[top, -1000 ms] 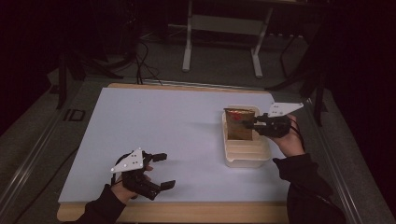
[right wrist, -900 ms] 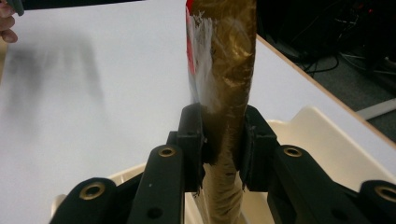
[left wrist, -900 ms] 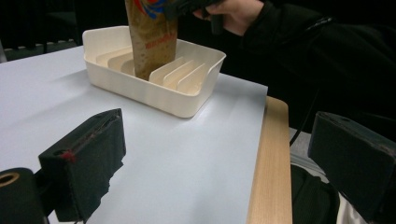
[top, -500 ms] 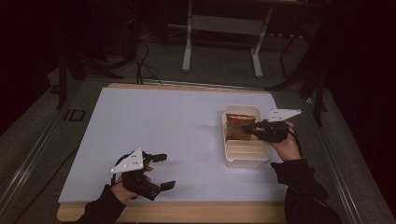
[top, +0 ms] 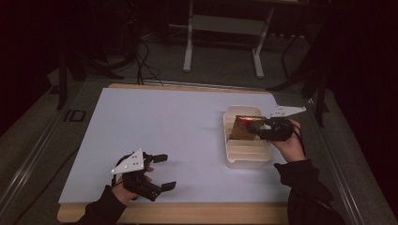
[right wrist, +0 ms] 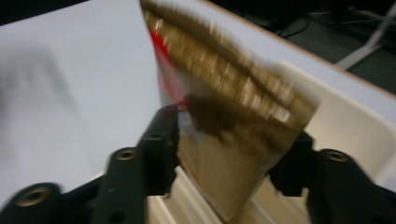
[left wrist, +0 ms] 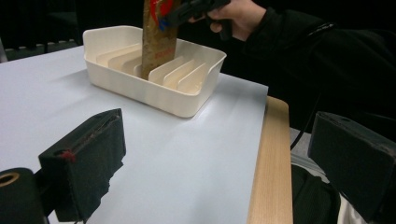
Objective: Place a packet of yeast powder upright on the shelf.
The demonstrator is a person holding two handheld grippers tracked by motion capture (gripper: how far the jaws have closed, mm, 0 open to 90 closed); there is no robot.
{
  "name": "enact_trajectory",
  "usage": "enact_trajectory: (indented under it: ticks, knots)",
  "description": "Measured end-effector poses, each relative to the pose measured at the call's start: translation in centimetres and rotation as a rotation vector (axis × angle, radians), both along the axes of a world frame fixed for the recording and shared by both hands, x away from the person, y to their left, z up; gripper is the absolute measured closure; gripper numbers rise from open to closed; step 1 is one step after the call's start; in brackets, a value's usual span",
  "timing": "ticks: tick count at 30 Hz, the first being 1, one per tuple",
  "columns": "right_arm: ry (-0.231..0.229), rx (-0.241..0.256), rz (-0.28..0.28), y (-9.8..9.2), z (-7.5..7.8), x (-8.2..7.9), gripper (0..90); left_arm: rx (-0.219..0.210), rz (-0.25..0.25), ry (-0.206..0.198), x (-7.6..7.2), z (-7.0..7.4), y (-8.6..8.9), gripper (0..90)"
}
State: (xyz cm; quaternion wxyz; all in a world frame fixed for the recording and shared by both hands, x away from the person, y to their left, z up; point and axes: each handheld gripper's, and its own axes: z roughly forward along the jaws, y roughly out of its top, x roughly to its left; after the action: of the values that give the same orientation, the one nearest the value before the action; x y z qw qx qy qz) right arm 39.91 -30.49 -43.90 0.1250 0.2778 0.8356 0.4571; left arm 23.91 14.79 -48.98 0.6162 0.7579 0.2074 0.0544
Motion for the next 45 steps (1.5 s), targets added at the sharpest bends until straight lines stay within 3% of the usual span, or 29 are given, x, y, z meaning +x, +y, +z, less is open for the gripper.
enact_trajectory:
  ticks: [6, 10, 11, 15, 18, 20, 27, 35, 45]
  knots:
    - [-0.037, 0.028, -0.060, -0.8, 2.0, -0.6, 36.9, 0.006, -0.006, -0.002, 0.0, -0.1, -0.1, 4.7]
    - [-0.056, 0.037, -0.084, -1.0, 3.2, -0.9, 35.6, 0.008, -0.005, -0.003, 0.0, -0.1, -0.1, 4.7]
    - [-0.076, 0.051, -0.094, -0.9, 4.0, -1.2, 29.1, 0.006, -0.005, -0.005, -0.1, 0.0, -0.1, 4.7]
    - [-0.110, 0.055, -0.109, -0.3, 5.3, -1.9, 21.4, 0.012, -0.005, -0.010, -0.2, 0.1, -0.1, 4.7]
    - [-0.149, 0.067, -0.089, 0.3, 6.2, -2.6, 18.7, 0.010, -0.004, -0.012, -0.2, 0.1, 0.0, 4.7]
    - [-0.139, 0.075, -0.064, 0.8, 6.7, -3.1, 14.0, 0.011, -0.003, -0.013, -0.2, 0.1, 0.0, 4.7]
    - [-0.158, 0.116, -0.023, 2.5, 8.0, -5.3, 10.9, 0.016, -0.006, -0.016, -0.3, 0.1, 0.0, 4.7]
    - [-0.150, 0.144, 0.021, 3.5, 8.3, -7.0, 10.4, 0.014, -0.005, -0.017, -0.3, 0.1, 0.0, 4.7]
    - [-0.160, 0.154, 0.069, 5.0, 6.9, -10.1, 12.6, 0.013, -0.002, -0.016, -0.3, 0.2, 0.1, 4.7]
